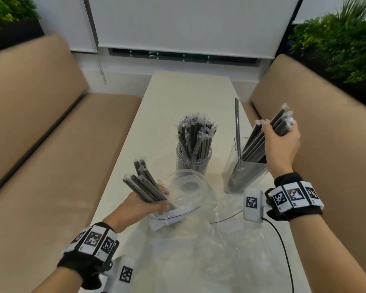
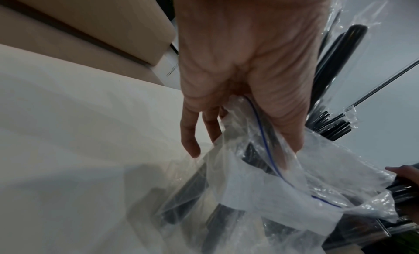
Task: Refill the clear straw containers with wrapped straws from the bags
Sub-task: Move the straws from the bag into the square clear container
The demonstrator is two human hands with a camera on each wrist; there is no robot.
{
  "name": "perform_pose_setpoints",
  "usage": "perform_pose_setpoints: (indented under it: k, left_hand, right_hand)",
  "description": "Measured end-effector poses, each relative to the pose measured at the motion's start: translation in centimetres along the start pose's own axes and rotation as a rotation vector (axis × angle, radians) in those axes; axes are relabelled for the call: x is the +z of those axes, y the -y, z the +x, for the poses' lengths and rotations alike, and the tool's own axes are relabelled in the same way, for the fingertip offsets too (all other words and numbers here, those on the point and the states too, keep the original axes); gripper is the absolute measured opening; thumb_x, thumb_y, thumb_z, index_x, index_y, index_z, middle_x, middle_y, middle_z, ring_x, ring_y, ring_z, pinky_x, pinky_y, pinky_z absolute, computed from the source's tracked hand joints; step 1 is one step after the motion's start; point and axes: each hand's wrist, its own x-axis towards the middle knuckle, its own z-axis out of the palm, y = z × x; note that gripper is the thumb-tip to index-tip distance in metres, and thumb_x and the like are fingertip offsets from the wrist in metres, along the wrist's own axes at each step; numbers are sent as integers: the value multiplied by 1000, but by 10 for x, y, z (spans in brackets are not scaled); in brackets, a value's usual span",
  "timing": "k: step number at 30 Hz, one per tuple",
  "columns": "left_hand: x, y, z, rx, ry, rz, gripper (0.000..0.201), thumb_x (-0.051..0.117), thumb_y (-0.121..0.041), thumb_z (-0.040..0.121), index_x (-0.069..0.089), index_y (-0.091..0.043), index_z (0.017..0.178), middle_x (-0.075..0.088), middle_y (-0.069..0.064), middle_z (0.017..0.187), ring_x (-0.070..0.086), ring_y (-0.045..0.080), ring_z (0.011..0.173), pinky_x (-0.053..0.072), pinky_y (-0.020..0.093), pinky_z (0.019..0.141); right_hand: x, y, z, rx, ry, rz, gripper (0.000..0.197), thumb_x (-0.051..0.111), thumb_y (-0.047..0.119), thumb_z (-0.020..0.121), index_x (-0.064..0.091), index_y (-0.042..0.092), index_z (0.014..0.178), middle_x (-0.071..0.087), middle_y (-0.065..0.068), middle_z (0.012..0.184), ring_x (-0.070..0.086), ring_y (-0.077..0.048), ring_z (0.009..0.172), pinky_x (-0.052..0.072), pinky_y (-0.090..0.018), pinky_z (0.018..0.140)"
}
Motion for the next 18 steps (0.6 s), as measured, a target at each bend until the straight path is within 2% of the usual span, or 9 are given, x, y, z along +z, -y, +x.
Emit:
perform_pose_setpoints:
  k: [1,3,6,8,10,12,13,15,18]
  left_hand:
    - [0,-1,0,-1,1,3,34,83,-10,73,71,-15,105,75,-19,95,66,-12,86,47,2,69]
    - [1,-2,0,-4,2,6,35,83,-11,73,71,-15,105,75,-19,96,66,-12,87,47,2,69]
    - [1,-2,0,-9,-2,4,35,83,-10,73,71,-13,106,75,-17,94,66,-13,86,47,2,68]
    - [1,-2,0,-12,-15,1,36,82,-7,73,70,-11,107,75,-13,92,66,-13,84,46,2,67]
    - [1,-2,-1,-16,-22,0,37,82,-6,74,70,-9,108,75,-12,92,66,-13,82,46,2,65]
    - [1,-2,-1,-17,-28,-7,38,82,-5,73,69,-7,109,76,-9,96,67,-12,81,47,3,65]
    - [1,-2,-1,-18,-30,-12,38,82,-5,73,69,-7,109,76,-3,100,67,-10,80,48,3,65]
    - [1,-2,-2,-16,-35,-16,37,82,-4,73,69,-7,108,74,7,109,68,-8,79,49,5,64]
    - [1,-4,-3,-17,-35,-19,37,81,-2,74,68,-5,109,72,11,113,68,-8,77,49,5,63]
  right_hand:
    - [0,-1,-1,5,29,-34,19,66,15,87,59,13,104,59,15,81,57,3,70,46,-10,64]
    - [2,-3,-3,3,89,-100,25,67,16,86,60,9,108,62,10,85,59,-8,76,48,-17,69]
    - [4,2,-2,11,163,-216,40,73,20,84,55,6,117,64,-6,106,59,-19,92,48,-29,79]
    - [4,9,0,-9,165,-243,59,78,16,80,45,4,127,59,-11,117,57,-23,103,48,-33,90]
    - [5,18,2,-46,162,-268,82,80,8,77,31,7,142,46,-18,135,49,-25,119,38,-30,101]
    - [6,28,5,-82,168,-359,98,81,6,75,20,12,150,36,-21,142,40,-31,125,32,-37,104]
    - [6,33,7,-118,165,-456,99,81,10,75,18,15,151,35,-22,142,38,-35,125,31,-42,104]
    - [10,47,16,-241,153,-670,89,78,22,78,24,17,149,36,-22,139,39,-38,122,33,-44,100]
    - [30,71,37,-381,237,-799,65,66,28,87,36,13,142,40,-19,139,43,-36,121,37,-45,101]
